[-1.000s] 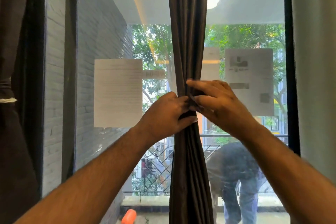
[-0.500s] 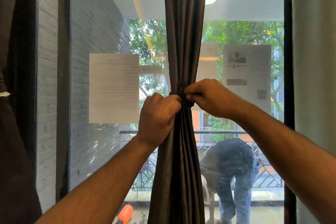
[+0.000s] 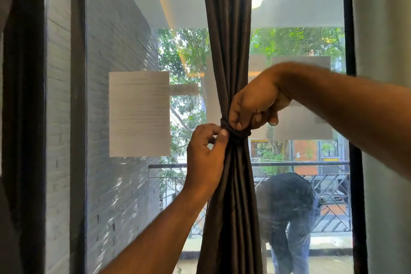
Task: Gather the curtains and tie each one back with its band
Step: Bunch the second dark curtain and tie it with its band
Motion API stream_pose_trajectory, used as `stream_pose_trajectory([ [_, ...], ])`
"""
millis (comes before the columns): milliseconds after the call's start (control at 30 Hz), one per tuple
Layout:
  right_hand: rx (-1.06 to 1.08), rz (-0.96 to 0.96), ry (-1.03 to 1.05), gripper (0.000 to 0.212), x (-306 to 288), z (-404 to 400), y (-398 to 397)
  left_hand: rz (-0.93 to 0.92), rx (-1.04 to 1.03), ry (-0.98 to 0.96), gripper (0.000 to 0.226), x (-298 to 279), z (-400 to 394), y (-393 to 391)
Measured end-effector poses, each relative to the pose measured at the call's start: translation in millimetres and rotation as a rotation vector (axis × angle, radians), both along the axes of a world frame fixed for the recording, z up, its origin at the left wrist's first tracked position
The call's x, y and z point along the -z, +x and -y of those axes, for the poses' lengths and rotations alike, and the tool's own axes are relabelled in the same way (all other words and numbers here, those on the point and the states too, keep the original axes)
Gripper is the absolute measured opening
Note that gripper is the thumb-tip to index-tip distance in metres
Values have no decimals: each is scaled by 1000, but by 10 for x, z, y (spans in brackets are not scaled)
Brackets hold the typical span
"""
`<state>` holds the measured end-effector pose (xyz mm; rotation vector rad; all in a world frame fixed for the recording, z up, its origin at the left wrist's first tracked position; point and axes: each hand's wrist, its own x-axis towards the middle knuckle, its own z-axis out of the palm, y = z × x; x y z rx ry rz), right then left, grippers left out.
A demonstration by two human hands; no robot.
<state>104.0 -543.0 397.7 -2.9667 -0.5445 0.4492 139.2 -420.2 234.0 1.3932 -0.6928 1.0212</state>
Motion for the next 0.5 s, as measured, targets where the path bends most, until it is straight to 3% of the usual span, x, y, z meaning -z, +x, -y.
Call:
stream_pose_trajectory([
  [167,-65,-85,95,35,-13,92,-36,30,119,66,5,14,-56,-108],
  [233,-88,-92,149,38,21,133,-39,25,126,132,15,-3,-88,-122],
  [333,-103,-103,214,38,41,202,-63,71,20,266,24,-73,-121,-138],
  [500,-95,-41,377,28,93,299,-45,365,-223,394,12,-183,-227,-107],
])
